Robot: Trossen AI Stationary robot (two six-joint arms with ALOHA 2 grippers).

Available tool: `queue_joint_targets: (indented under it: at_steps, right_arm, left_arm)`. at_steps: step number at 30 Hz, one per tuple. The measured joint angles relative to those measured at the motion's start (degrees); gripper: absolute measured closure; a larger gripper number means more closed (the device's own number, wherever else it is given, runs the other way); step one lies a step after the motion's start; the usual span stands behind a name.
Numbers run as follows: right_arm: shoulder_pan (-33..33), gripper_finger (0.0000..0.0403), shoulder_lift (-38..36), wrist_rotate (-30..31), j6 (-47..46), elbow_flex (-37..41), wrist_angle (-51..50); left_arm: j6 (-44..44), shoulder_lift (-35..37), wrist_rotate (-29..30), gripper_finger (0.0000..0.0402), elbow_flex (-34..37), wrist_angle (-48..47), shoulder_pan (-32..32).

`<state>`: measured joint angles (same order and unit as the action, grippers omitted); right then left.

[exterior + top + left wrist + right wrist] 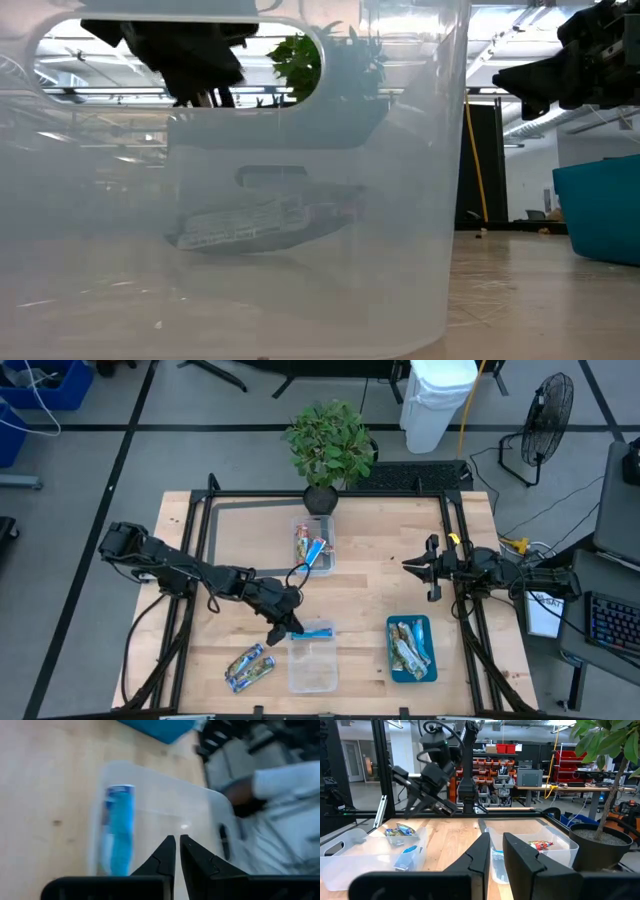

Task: Pick and place Granola Bars by type
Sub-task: Put the blue granola bar into the bottom transparent bin

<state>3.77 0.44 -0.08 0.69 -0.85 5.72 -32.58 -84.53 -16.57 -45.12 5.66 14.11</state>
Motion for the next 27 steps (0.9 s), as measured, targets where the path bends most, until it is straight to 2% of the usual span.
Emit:
queue_joint_targets:
  at_steps: [4, 8, 13, 16, 20, 27]
  right_arm:
    - [0.0, 0.0359, 0.0, 0.0, 0.0, 0.0, 0.0]
    - [0.0, 0.0359, 0.0, 0.0, 0.0, 0.0, 0.0]
    - [0.0, 0.0358, 0.0, 0.0, 0.0, 0.0, 0.0]
    - [0.0, 0.0359, 0.0, 0.0, 0.0, 0.0, -0.2]
    - [0.0, 0.0358, 0.0, 0.0, 0.0, 0.0, -0.1]
    - [0.0, 0.0359, 0.0, 0.0, 0.0, 0.0, -0.1]
  left_arm:
    - [-0.9, 2.7, -5.4, 0.0371, 0.0, -1.9, 1.7]
    - [-7.5, 5.8, -5.8, 0.0371, 0.0, -8.4, 4.9]
    - [-17.7, 7.8, 2.0, 0.0371, 0.0, -16.8, 10.7]
    - [-24.0, 7.7, 7.9, 0.0371, 0.0, -21.3, 14.2]
    - [-33.4, 5.9, 12.9, 0.0371, 0.0, -26.6, 17.4]
    - [-41.0, 1.0, 13.0, 0.0371, 0.0, -26.7, 18.8]
